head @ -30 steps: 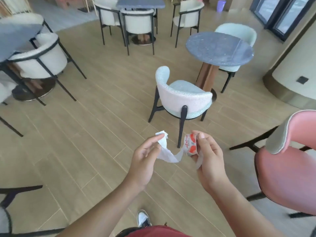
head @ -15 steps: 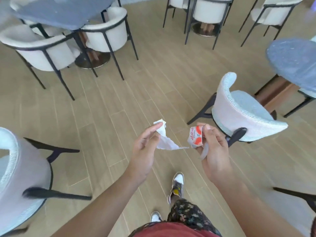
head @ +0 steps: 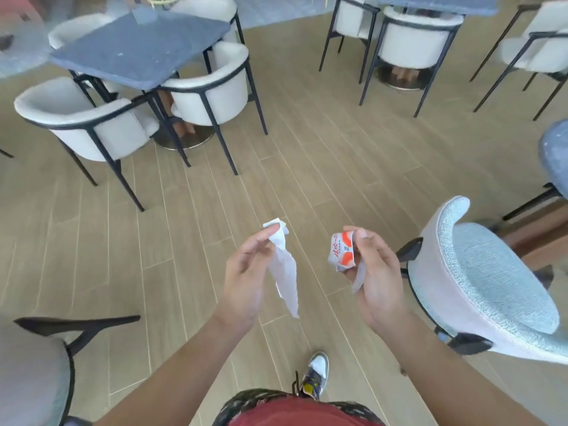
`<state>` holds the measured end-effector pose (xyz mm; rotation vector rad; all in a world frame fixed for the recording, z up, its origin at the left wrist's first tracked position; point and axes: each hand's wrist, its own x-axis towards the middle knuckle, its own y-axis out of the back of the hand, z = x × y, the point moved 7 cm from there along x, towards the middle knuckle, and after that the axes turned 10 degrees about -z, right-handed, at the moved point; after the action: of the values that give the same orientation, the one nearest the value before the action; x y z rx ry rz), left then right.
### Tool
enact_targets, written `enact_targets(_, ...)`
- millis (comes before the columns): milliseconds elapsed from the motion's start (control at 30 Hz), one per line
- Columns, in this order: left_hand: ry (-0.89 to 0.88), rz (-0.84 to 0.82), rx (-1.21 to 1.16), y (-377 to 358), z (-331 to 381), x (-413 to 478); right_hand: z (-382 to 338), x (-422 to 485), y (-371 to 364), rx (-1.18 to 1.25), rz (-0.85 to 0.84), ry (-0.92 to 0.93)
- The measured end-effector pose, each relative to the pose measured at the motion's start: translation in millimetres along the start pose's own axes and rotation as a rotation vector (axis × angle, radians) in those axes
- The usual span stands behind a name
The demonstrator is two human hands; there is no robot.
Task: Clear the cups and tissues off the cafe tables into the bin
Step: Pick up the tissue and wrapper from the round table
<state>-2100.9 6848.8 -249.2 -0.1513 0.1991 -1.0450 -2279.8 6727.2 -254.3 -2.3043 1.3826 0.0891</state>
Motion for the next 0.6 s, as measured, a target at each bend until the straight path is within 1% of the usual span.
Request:
enact_targets(200,-0.040,-0.020,-0.036,-8.7,16.6,104.0,-35.6,94.2,-3.2,0.008,0.007,-0.003)
enact_targets(400,-0.002,-0.040,-0.042,-4.8,12.7,218.9,-57.9,199.2,-10.1,-0.037,0.064,0.029)
enact_targets(600,0.036,-0.147,-0.023,0.7,18.7,360.0,-87.7,318.3,-31.3,-0.027,0.136,0.071)
